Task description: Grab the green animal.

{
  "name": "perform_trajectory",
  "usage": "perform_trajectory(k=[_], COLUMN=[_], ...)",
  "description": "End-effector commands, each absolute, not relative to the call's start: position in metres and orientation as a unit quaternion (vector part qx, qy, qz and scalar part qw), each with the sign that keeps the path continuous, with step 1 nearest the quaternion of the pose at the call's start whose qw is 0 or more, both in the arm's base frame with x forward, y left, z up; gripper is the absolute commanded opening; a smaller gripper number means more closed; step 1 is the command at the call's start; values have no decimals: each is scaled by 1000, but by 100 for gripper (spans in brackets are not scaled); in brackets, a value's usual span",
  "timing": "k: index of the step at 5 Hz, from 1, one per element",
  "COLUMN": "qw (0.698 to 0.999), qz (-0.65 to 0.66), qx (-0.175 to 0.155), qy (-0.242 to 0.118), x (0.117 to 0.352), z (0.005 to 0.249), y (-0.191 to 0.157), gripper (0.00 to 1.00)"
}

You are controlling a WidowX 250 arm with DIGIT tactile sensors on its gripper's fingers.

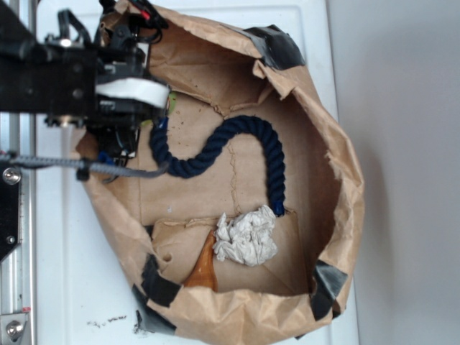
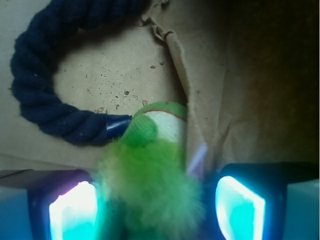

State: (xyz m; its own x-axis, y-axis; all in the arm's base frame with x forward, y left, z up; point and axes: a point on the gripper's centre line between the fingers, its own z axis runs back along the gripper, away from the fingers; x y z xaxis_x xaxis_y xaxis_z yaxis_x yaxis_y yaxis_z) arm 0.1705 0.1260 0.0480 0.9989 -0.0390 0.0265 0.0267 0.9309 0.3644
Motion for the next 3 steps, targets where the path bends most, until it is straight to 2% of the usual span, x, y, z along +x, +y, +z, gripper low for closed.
perform_trajectory(k=[1,2,3], qw=[980,977,978], qz=[24,46,52], qx=[198,206,200], qy=[-24,-24,-27], x=[164,168,168], z=[32,24,29], y=[113,112,113], gripper=[100,0,0])
